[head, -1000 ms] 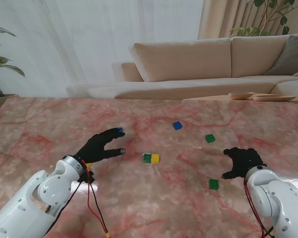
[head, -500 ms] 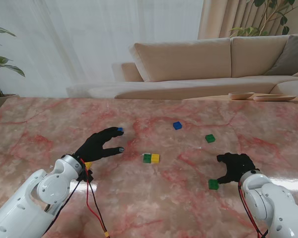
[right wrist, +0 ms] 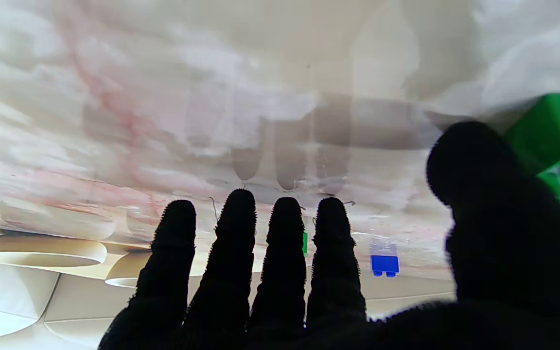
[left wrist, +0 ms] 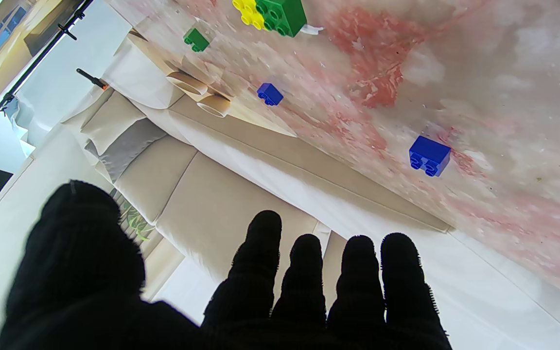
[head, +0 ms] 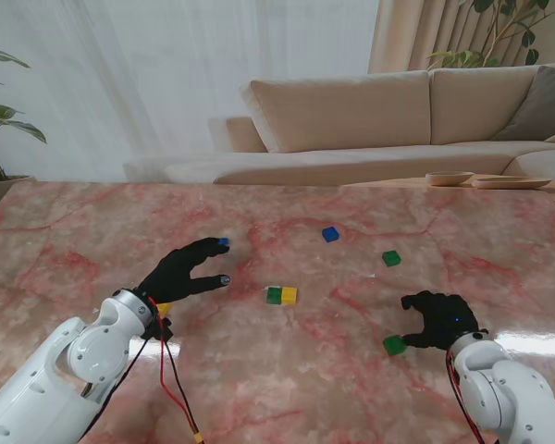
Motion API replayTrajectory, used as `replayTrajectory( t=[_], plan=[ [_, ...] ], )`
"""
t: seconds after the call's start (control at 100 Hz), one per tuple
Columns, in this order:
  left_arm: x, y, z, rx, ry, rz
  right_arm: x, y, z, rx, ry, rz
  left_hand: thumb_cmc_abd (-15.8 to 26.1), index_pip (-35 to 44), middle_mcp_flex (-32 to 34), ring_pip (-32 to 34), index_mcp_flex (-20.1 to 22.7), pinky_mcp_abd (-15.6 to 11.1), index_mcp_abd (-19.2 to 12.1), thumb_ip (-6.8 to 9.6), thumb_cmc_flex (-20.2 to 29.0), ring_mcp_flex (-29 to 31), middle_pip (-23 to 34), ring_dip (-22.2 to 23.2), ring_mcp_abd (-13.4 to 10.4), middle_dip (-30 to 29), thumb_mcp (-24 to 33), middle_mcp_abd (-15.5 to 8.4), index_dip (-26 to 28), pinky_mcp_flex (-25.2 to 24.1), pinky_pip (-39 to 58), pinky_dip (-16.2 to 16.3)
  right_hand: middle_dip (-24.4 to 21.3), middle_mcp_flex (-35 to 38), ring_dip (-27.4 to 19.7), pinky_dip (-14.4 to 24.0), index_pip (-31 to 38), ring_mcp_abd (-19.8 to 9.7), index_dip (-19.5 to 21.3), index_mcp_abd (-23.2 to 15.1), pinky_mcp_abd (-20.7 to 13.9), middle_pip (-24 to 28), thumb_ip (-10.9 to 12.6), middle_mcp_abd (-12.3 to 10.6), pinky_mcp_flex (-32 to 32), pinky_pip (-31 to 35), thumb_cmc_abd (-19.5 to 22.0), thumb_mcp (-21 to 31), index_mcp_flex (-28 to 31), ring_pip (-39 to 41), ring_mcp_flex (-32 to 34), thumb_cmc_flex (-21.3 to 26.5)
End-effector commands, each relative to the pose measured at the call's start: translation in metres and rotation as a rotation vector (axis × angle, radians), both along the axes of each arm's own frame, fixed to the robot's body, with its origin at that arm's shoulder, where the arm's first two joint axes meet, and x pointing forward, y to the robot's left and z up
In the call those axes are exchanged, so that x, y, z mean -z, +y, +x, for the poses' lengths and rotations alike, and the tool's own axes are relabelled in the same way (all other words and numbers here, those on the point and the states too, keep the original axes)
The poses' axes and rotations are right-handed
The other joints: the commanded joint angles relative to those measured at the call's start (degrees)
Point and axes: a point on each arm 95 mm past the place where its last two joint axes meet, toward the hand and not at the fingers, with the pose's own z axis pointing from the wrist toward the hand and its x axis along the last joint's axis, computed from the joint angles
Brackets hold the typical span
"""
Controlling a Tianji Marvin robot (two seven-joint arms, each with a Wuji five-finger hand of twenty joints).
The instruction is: Build a two-level staggered structure with toy bricks
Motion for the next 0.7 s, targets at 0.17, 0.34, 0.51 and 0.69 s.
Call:
replayTrajectory(
  t=[0.17,0.34,0.51,0.69],
  plan=[
    [0.001,0.0,-0.001,-0.006,0.001,-0.002,0.0,-0.001,-0.019,-0.031,0.052,0.025,2.0,-1.0,0.1,-1.1,1.7,-2.9,1.0,1.53,0.5,-0.9,-1.2,-0.8,-2.6,-0.6,-1.4,0.0,-0.2,-0.7,-1.6,-0.6,-1.0,-0.3,1.0,1.2,-3.8,-0.8,-0.6,0.7,-0.5,-1.0,-0.9,-0.5,-0.3,0.9,-5.7,20.8,0.6,0.8,-1.0,0.9],
    [0.002,0.0,0.0,-0.005,0.0,-0.003,-0.003,0.004,-0.027,-0.054,0.056,0.037,2.0,-0.9,0.2,-1.1,1.8,-2.9,0.9,1.51,0.6,-0.9,-1.1,-0.8,-2.5,-0.5,-1.4,0.0,-0.2,-0.7,-1.6,-0.6,-1.2,-0.2,0.8,1.2,-4.8,-0.7,-2.1,1.0,-0.3,-1.3,-2.3,-0.3,-0.1,0.8,-7.0,16.5,0.9,0.5,-0.8,0.3],
    [0.002,0.001,0.001,-0.006,0.0,-0.006,-0.002,0.011,-0.03,-0.081,0.049,0.066,2.0,-0.9,0.1,-1.1,1.9,-2.9,1.0,1.47,0.7,-0.9,-1.1,-0.8,-2.5,-0.6,-1.4,0.0,-0.1,-0.7,-1.7,-0.6,-1.4,1.0,0.5,1.1,-5.0,-0.5,-3.0,-0.1,0.2,-1.6,-2.3,-0.3,0.2,0.6,-7.1,15.1,1.7,-0.2,0.0,1.3],
    [0.003,0.001,0.001,-0.008,-0.003,-0.007,0.0,0.019,-0.031,-0.106,0.058,0.078,2.0,-0.8,0.1,-1.1,2.0,-2.8,1.0,1.44,0.7,-0.9,-1.2,-0.8,-2.6,-0.6,-1.4,0.0,-0.1,-0.7,-1.8,-0.6,-1.5,2.4,0.4,1.0,-4.1,-0.3,-3.9,-2.6,0.6,-1.6,-2.3,-0.3,0.6,0.5,-7.7,16.7,4.9,-0.5,1.0,1.4]
  ],
)
